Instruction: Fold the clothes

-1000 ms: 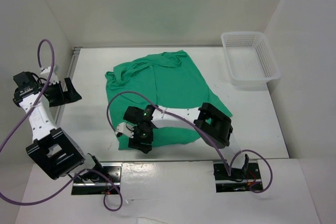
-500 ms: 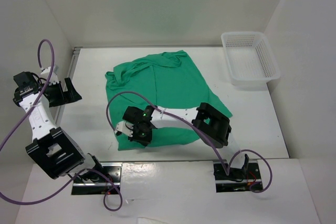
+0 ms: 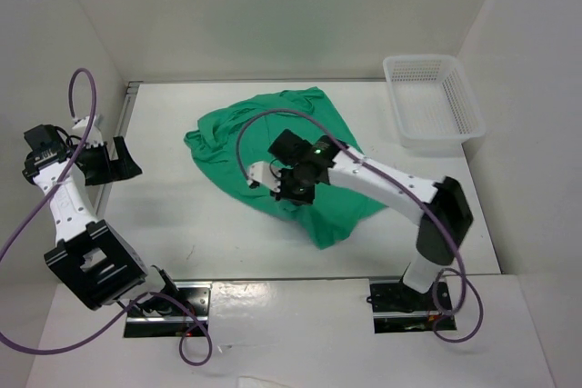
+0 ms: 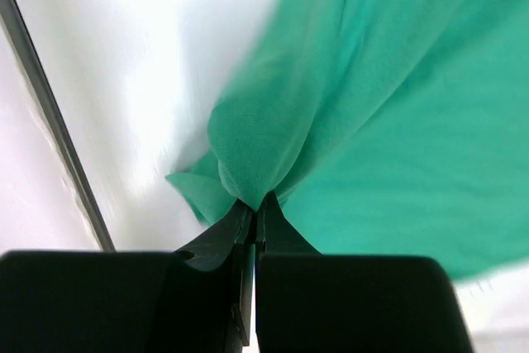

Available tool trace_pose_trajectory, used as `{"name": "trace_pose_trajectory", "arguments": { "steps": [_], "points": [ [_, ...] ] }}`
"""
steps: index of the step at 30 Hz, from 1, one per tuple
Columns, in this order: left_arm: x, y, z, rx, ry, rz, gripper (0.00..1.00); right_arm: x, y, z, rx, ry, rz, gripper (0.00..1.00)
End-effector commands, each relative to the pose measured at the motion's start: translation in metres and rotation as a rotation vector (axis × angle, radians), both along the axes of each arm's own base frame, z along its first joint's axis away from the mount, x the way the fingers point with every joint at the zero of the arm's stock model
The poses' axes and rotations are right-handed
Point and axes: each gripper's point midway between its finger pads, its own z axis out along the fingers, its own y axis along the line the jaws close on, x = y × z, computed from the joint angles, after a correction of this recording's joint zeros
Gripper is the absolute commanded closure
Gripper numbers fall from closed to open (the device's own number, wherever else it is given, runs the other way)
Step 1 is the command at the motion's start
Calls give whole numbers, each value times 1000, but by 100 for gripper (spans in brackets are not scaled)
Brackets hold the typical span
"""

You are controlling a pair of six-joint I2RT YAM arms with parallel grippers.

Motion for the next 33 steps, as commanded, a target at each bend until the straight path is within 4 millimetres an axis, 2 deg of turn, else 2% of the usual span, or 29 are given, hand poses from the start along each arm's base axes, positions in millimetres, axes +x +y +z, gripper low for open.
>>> {"name": "trace_pose_trajectory", "arguments": {
  "steps": [1,5,6,7,9,10,11,12,13,15,17,18,19,20,21,22,24,27,31,32,33],
  "points": [
    [7,1,11,8,-36,-40,1,-12,-53,10,-122,-30,35,98],
    [13,-9,7,-1,-15,-93,1,-2,-93,-5,-204,-17,-35,91],
    [11,-11,5,-1,-1,-97,1,5,-104,-16,-246,-25,-51,71],
    [12,-14,5,6,-2,-113,1,13,-110,-19,-254,-45,-79,58],
    [15,-18,-3,29,34,-139,1,49,-130,-29,-285,-138,-207,40],
    [14,-22,-5,31,47,-149,1,67,-135,-25,-278,-194,-289,38],
    [16,-25,-9,34,62,-161,1,87,-151,-28,-296,-240,-387,38],
    [18,-32,-9,35,62,-187,1,116,-153,-23,-268,-343,-480,36],
    [19,-34,-10,45,69,-193,1,136,-170,-19,-315,-420,-601,36],
    [19,-41,-16,45,90,-216,1,157,-180,-10,-329,-476,-705,36],
    [21,-39,-17,71,96,-214,1,154,-176,-13,-321,-438,-701,36],
    [21,-39,-17,71,96,-214,1,141,-155,-15,-287,-398,-636,36],
    [22,-42,-17,72,96,-223,1,127,-131,-6,-189,-345,-559,36],
    [23,-40,-17,77,95,-210,1,112,-119,-5,-164,-320,-490,36],
    [25,-39,-16,82,87,-209,1,91,-90,2,-119,-311,-390,36],
    [23,-40,-22,65,105,-204,1,68,-78,6,-82,-269,-327,36],
    [26,-42,-24,64,100,-205,1,38,-51,9,-51,-228,-216,36],
    [30,-54,-35,39,120,-239,1,22,-40,7,-42,-202,-189,38],
    [48,-83,-48,61,136,-327,7,24,-43,0,-28,-218,-254,38],
    [52,-100,-51,71,140,-382,8,25,-44,1,-20,-229,-268,38],
    [59,-105,-56,92,138,-401,8,25,-43,-1,-13,-229,-278,38]
  ]
}}
